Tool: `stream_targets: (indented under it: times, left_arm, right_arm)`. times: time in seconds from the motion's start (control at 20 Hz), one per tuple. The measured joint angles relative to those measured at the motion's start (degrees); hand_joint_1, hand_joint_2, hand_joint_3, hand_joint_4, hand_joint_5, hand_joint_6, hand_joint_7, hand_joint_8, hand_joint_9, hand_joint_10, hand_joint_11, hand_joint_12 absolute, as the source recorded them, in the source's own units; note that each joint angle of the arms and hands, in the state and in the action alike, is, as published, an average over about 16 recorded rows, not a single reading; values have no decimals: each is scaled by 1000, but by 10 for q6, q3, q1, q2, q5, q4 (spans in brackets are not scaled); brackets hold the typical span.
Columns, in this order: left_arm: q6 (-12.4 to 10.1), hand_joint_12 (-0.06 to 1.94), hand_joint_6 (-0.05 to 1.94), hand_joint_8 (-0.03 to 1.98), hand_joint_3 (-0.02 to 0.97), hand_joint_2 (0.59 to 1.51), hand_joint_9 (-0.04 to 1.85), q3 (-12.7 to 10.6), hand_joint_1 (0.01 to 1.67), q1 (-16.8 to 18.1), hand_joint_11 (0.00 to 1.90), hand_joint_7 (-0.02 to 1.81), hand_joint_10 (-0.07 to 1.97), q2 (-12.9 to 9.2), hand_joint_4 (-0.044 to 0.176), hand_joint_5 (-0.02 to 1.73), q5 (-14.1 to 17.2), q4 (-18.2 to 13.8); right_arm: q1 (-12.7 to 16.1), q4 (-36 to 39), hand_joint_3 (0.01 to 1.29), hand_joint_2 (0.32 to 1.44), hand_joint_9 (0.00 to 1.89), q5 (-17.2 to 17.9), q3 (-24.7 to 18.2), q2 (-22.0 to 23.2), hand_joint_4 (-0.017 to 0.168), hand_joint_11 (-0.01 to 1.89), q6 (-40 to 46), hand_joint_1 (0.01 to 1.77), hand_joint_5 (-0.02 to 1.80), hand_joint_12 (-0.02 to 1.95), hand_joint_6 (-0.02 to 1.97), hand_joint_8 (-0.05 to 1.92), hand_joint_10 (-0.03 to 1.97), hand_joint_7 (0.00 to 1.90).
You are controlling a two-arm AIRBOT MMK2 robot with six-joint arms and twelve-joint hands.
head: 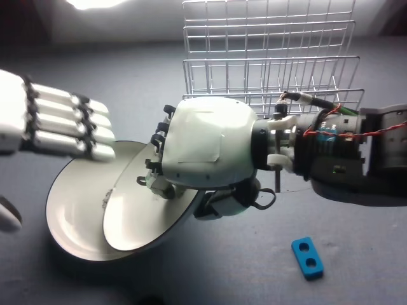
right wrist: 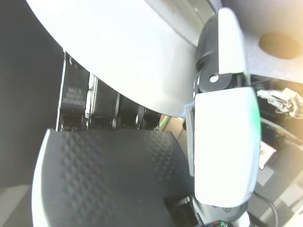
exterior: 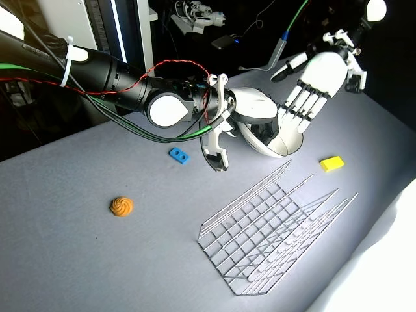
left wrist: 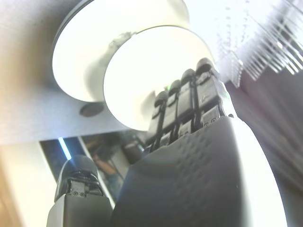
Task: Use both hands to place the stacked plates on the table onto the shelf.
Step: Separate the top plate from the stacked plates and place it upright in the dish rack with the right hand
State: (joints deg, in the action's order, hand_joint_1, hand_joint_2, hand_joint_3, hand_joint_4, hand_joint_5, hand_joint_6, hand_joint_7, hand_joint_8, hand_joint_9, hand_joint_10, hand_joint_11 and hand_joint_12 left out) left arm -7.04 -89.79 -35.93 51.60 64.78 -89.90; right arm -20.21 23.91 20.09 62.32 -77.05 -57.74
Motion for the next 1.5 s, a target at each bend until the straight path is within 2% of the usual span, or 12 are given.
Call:
stream_targets:
  times: [0.35,0.6,1.0,1.3,1.5]
  left_arm:
    - [-46,0,14,-4,8,1085,19,-2,17,45,12,16,-5,-46,0,24,9,-33]
    - [-78,1,14,-4,9,1084,20,-8,16,64,13,15,-5,-65,0,24,15,-55]
    - [-113,0,14,-4,9,1081,19,-15,16,95,12,15,-5,-79,0,21,19,-106]
    - [-125,-1,13,-4,9,1081,20,-15,16,113,12,17,-4,-81,0,19,18,-137]
    - [-127,-1,13,-4,8,1082,19,-16,16,118,12,18,-4,-82,0,20,16,-146]
  right_arm:
    - [36,-34,17,961,1279,-29,-44,28,17,909,11,1157,999,996,712,708,-8,1062]
    - [67,-70,16,962,1280,-54,-69,48,14,898,14,1191,1035,981,780,747,-8,1083]
    - [124,-184,16,961,1268,-90,-85,80,4,866,15,1199,1042,1015,835,798,-8,1053]
    - [164,-293,15,961,1265,-104,-89,102,2,864,14,1200,1032,1027,870,831,-8,1036]
    - [181,-351,15,960,1261,-105,-90,116,2,865,14,1201,1026,1032,891,837,-8,1034]
